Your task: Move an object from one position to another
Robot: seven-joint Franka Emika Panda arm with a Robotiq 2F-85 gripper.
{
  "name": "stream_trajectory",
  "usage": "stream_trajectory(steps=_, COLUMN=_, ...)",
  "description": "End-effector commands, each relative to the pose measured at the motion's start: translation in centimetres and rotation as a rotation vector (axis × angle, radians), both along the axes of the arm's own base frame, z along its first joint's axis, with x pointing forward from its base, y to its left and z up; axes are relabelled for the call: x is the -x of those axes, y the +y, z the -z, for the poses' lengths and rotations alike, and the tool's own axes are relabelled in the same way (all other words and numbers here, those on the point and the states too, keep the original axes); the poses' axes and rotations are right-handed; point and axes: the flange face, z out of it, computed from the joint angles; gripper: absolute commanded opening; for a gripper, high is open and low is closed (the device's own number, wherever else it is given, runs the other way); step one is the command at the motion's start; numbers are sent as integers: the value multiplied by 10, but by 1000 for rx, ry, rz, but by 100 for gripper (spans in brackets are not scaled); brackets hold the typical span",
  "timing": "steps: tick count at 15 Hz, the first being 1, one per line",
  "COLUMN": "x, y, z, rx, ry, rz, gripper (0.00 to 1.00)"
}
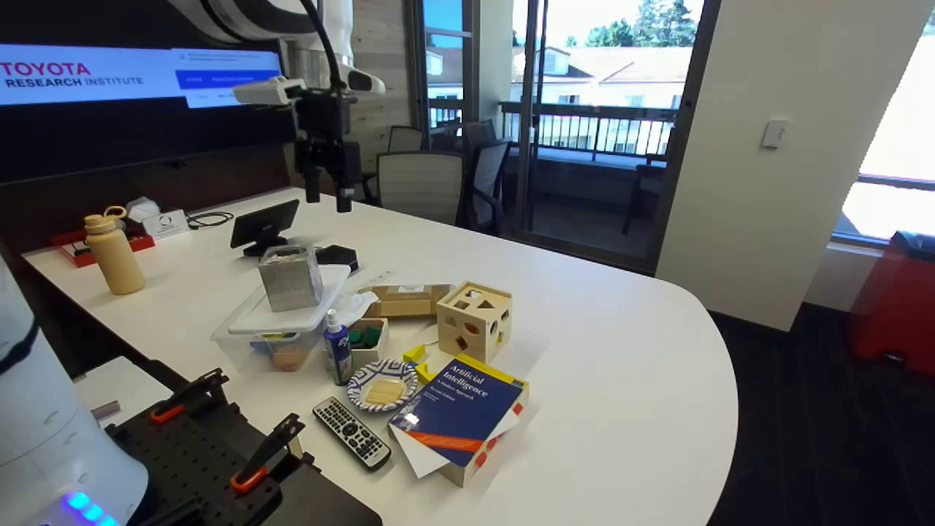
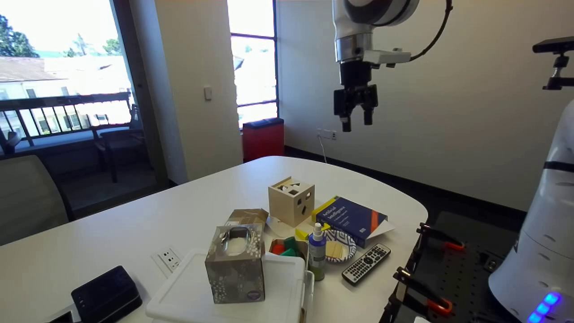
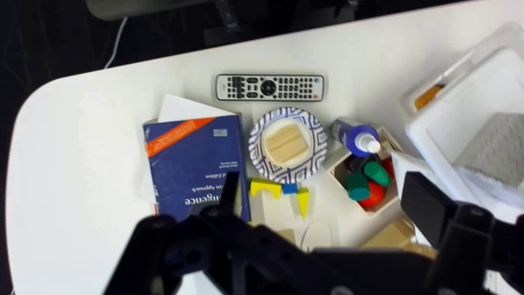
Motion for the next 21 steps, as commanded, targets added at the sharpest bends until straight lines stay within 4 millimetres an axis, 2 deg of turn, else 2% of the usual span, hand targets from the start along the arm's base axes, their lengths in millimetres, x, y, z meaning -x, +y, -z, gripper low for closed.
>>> stream_trajectory(steps=1, x=-80, y=7, z=30, rx=-50, ry=-70, rz=189, gripper=100)
stream_trajectory(steps=3, x=-121, y=4, z=49, rx=-78, ry=-132, rz=287, gripper=100)
stream_trajectory(steps=7, x=-199, y=-15, z=91, rx=-90, ry=-269, rz=479, gripper=100)
stream_trajectory(steps=10, x=-243, y=-39, z=128, rx=-69, ry=-329, rz=622, gripper=100)
stream_trajectory(steps=12, x=-258, y=-58, z=155, rx=-46, ry=-324, rz=705, gripper=100)
stream_trajectory(steps=15, x=-269, y=-80, z=192, rx=-31, ry=-284, rz=800, gripper=100)
stream_trajectory(steps=17, x=-269, y=-88, z=214, rx=-37, ry=-246, rz=854, gripper=100)
stream_trajectory(steps=21, x=-268, y=-100, z=247, rx=-51, ry=-206, rz=933, gripper=100)
